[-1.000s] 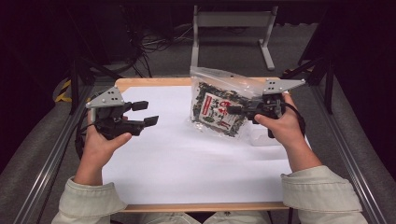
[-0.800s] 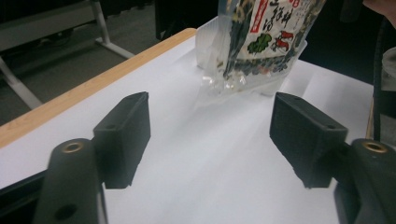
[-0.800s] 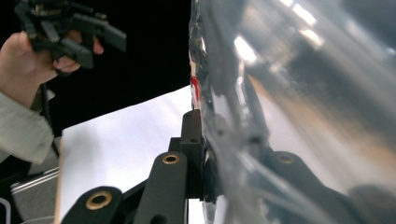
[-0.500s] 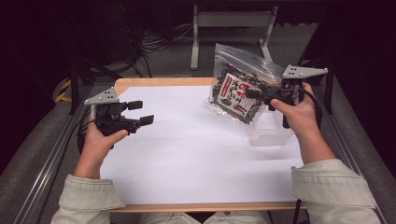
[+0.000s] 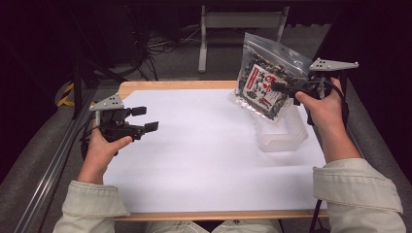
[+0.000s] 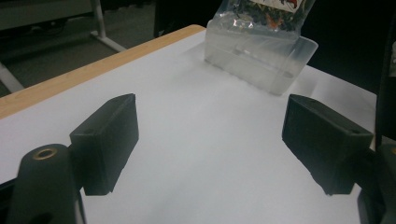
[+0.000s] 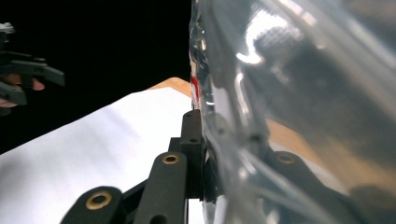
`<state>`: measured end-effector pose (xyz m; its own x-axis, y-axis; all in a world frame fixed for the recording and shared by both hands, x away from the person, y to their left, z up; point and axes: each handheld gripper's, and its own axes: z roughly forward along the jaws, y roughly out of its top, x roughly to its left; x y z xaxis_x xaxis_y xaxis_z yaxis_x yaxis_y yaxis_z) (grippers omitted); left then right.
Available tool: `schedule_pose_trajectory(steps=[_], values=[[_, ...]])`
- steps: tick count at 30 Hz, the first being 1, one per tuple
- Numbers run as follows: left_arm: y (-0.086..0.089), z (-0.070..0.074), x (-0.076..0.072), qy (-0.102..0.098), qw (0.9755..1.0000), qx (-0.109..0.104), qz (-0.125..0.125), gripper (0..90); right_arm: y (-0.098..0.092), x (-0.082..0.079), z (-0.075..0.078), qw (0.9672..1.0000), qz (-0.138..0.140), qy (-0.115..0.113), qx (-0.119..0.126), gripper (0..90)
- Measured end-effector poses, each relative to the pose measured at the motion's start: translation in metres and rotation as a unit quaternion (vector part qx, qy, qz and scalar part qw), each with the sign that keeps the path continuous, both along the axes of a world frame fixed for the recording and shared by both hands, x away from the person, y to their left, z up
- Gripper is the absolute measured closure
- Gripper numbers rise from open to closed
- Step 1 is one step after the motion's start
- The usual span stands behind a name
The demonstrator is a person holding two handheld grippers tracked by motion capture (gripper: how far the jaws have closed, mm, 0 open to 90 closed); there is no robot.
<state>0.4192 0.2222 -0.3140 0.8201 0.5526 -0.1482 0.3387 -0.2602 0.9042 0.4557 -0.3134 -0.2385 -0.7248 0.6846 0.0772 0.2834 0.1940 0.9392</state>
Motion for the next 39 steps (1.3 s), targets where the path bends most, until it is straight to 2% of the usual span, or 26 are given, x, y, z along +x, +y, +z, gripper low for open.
schedule_pose_trajectory(steps=[2, 5, 10, 13, 15, 20, 25, 32, 39], values=[[0.002, -0.004, 0.002, 0.002, 1.0, -0.007, -0.005, 19.4, -0.004, 0.002, 0.001, 1.0, -0.01, 0.0, -0.001, 75.7], [0.005, -0.008, 0.005, 0.0, 1.0, -0.001, 0.001, 19.3, -0.011, 0.006, 0.003, 0.9997, -0.024, 0.002, 0.004, 75.7], [0.009, -0.013, 0.007, -0.001, 0.9999, -0.004, 0.01, 19.3, -0.02, 0.01, 0.002, 0.9991, -0.043, 0.004, 0.001, 75.6], [0.011, -0.016, 0.009, -0.003, 0.9999, -0.002, 0.014, 19.4, -0.028, 0.013, -0.001, 0.9985, -0.053, 0.008, 0.008, 75.6], [0.01, -0.017, 0.009, 0.004, 0.9998, -0.005, 0.019, 19.5, -0.033, 0.013, -0.002, 0.998, -0.062, 0.011, 0.008, 75.6], [0.011, -0.018, 0.011, 0.002, 0.9999, -0.004, 0.016, 19.4, -0.043, 0.015, -0.005, 0.9968, -0.079, 0.013, 0.009, 75.6], [0.01, -0.018, 0.011, 0.0, 0.9998, 0.003, 0.019, 19.2, -0.05, 0.016, -0.01, 0.9965, -0.082, 0.011, 0.013, 75.6], [0.009, -0.019, 0.011, 0.005, 0.9998, 0.0, 0.02, 19.2, -0.059, 0.013, -0.013, 0.9958, -0.091, 0.015, 0.002, 75.5], [0.009, -0.019, 0.011, 0.004, 0.9998, 0.0, 0.019, 19.0, -0.065, 0.012, -0.027, 0.9956, -0.091, 0.02, -0.007, 75.5]])
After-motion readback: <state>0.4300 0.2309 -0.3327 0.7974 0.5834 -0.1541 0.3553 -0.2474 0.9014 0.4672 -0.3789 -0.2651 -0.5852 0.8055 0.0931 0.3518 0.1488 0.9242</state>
